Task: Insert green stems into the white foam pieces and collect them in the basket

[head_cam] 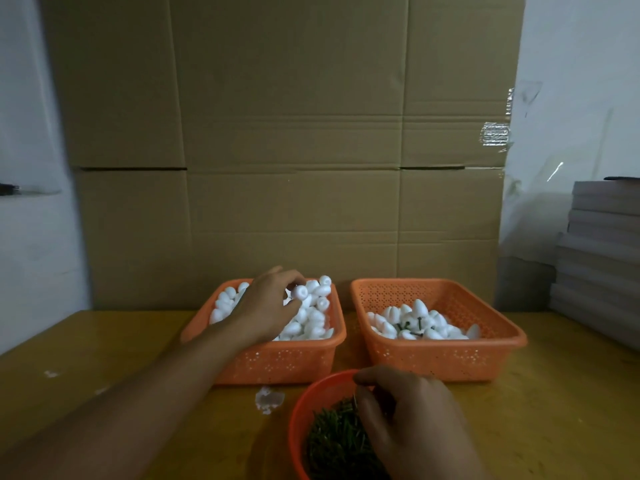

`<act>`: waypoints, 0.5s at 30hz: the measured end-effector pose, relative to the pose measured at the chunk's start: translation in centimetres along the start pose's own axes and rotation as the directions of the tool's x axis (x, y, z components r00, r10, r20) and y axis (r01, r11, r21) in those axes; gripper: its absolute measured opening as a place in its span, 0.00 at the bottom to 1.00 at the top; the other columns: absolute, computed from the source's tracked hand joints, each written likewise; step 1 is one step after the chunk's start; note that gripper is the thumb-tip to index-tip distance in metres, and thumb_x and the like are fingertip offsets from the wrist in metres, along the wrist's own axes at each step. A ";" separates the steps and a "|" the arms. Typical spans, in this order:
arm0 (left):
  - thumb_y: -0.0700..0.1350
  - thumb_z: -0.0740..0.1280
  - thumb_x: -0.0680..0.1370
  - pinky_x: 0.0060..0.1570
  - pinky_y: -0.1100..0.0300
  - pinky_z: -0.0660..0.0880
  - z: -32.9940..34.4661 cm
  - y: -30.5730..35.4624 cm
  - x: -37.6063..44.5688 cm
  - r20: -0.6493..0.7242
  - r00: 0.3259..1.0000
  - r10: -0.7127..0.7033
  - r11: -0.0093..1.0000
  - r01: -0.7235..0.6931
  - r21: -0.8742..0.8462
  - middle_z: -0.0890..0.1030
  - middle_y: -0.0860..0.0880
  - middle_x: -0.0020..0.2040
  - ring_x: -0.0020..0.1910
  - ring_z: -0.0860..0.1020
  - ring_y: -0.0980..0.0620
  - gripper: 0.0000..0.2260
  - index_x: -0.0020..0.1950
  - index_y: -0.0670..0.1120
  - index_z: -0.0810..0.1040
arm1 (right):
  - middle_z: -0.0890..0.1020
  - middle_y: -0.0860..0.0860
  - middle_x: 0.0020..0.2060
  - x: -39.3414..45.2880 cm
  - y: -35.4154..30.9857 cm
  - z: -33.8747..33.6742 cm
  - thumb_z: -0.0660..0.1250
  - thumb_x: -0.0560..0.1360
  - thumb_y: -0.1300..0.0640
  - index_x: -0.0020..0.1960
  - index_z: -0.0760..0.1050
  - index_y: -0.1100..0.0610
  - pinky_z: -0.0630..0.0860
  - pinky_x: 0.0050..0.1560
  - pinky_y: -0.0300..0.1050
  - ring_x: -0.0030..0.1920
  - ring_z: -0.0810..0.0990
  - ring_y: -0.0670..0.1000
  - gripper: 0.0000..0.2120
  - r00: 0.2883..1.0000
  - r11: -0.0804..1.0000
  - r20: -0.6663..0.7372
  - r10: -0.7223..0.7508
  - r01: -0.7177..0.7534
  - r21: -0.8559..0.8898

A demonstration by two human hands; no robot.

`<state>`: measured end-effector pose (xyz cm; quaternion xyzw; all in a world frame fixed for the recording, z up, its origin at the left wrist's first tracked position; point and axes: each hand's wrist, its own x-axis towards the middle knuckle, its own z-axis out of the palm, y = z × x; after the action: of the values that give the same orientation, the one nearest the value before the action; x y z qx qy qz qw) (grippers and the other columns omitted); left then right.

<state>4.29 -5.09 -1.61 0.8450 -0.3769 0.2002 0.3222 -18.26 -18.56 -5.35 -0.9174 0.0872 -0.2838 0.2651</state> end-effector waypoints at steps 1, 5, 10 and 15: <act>0.49 0.67 0.78 0.50 0.54 0.75 -0.4 0.5 -0.6 -0.016 1.000 0.002 1.000 -0.003 -0.021 0.78 0.55 0.47 0.45 0.77 0.57 0.03 0.48 0.52 0.79 | 0.83 0.38 0.34 0.0 0.0 0.0 0.62 0.68 0.39 0.53 0.78 0.36 0.79 0.41 0.46 0.38 0.82 0.43 0.14 1.000 1.000 0.005 0.003 -0.003 -0.008; 0.42 0.71 0.76 0.43 0.71 0.69 -1.8 2.4 -3.3 -0.080 0.997 0.004 0.997 -0.011 -0.081 0.78 0.60 0.43 0.44 0.76 0.65 0.04 0.49 0.50 0.80 | 0.83 0.36 0.34 0.0 -0.1 0.0 0.63 0.69 0.39 0.54 0.78 0.34 0.79 0.40 0.42 0.39 0.82 0.42 0.14 1.000 1.000 0.008 0.002 -0.002 -0.028; 0.38 0.73 0.75 0.44 0.74 0.72 -2.9 4.6 -7.6 -0.146 0.988 -0.044 0.974 0.010 -0.225 0.80 0.65 0.46 0.46 0.78 0.66 0.13 0.52 0.56 0.81 | 0.83 0.35 0.37 0.1 -0.7 -0.3 0.59 0.68 0.37 0.55 0.75 0.30 0.78 0.42 0.37 0.43 0.82 0.40 0.17 0.998 0.997 0.058 0.031 -0.028 -0.066; 0.39 0.75 0.73 0.43 0.66 0.78 -2.2 5.8 -11.9 -0.069 0.990 -0.125 0.934 0.094 -0.345 0.81 0.66 0.49 0.46 0.81 0.61 0.21 0.52 0.67 0.78 | 0.83 0.34 0.38 0.2 -0.8 -0.2 0.59 0.67 0.37 0.58 0.69 0.28 0.79 0.45 0.36 0.44 0.82 0.39 0.19 0.997 0.997 0.079 0.016 -0.009 -0.083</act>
<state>-7.90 -0.51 -4.68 0.7863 -0.3435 0.1513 0.4907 -18.20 -18.06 -4.64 -0.9376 0.0938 -0.2413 0.2322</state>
